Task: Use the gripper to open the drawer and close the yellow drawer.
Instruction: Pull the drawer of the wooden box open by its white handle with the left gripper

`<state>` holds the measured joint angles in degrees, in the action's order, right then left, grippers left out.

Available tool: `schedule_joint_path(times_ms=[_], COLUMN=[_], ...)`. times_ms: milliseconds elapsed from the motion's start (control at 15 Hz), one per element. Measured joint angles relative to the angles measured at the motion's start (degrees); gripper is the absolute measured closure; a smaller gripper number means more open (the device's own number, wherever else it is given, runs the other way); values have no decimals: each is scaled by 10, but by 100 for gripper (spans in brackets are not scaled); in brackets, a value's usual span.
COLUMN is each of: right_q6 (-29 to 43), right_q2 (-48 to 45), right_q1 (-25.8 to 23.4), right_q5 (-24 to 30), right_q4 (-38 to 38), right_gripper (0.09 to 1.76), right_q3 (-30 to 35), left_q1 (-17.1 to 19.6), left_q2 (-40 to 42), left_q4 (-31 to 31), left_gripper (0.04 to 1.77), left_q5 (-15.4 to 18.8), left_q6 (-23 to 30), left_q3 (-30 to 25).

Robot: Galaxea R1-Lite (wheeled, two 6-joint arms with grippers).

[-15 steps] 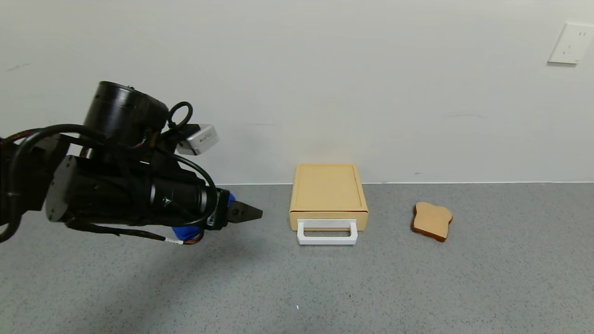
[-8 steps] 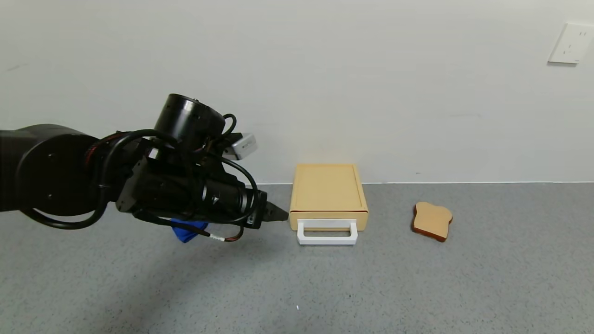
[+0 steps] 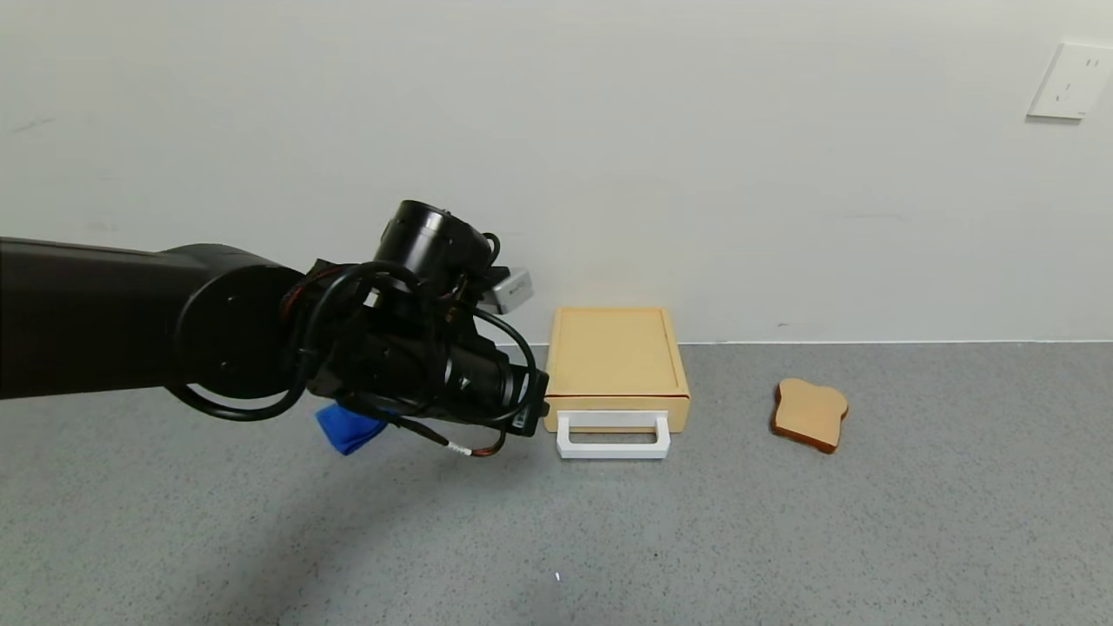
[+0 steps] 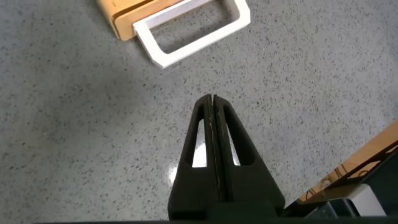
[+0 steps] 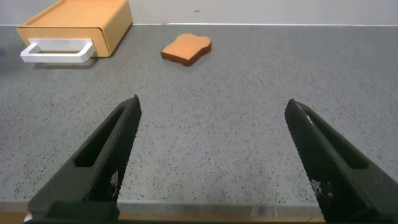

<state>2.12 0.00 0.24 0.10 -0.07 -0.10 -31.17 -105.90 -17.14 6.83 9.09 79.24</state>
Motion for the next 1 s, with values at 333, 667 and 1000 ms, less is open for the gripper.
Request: schedule_joint_path(times_ms=[333,667,1000], right_q6=[0,0,0], right_q2=[0,0,0], right_q1=[0,0,0], right_q5=[0,0,0], right_q4=[0,0,0], right_gripper=[15,15,15], right_q3=[0,0,0], left_q1=[-14,-25,-42], left_q2=[-70,-152,-237], left_q4=[0,-27,-49], left_gripper=[170,170,170], left_q5=[4,16,24], left_q6=[11,18,56], left_q3=[58,148,244])
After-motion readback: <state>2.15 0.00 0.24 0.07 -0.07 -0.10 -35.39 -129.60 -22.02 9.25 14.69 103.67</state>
